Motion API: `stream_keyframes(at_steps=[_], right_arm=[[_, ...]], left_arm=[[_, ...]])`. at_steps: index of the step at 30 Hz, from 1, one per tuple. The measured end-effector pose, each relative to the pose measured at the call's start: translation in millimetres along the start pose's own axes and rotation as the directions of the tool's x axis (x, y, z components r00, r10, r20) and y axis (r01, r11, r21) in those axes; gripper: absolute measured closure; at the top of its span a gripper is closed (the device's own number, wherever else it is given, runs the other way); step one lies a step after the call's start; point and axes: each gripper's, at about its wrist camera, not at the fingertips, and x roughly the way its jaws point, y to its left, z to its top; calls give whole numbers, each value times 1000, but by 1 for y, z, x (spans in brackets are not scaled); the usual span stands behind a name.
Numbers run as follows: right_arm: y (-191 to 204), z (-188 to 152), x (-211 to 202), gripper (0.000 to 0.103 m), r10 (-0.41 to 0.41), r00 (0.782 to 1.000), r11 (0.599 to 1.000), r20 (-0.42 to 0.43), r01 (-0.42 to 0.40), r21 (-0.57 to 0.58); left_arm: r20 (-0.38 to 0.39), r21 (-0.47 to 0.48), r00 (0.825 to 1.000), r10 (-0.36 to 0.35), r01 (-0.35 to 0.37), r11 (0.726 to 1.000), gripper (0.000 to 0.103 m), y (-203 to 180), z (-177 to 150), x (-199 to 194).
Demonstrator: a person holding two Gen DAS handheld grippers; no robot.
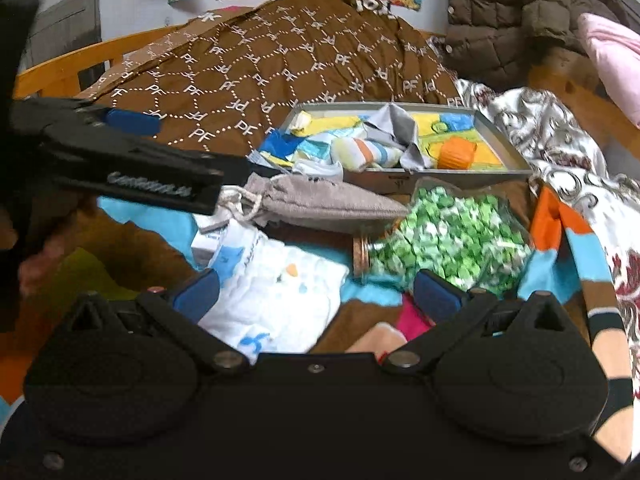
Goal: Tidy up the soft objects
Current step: 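Grasp the grey drawstring pouch with the left gripper while the right grasps the white blue-printed cloth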
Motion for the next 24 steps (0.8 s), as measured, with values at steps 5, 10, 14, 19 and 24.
stream_keyframes(at_steps=[5, 10, 14, 19, 24], right_arm=[[1, -7, 11, 1, 41, 999, 998, -13, -42, -43], [4, -15, 17, 1, 88, 995, 992, -36, -91, -85], [9, -17, 25, 6, 117, 992, 985, -55, -123, -122], [15, -22, 42, 27, 135, 984, 979, -113, -150, -135], [24, -22, 58, 44, 117, 980, 980, -158, -140, -144]], left_arm=[[-30, 118, 997, -71, 74, 990, 2, -5, 2, 16], [-56, 213, 991, -122, 131, 968, 6, -20, 0, 29], [-73, 256, 984, -165, 179, 950, 11, -32, 1, 39], [-123, 318, 976, -179, 209, 925, 20, -47, 8, 60], [-182, 331, 970, -159, 213, 919, 46, -48, 8, 76]])
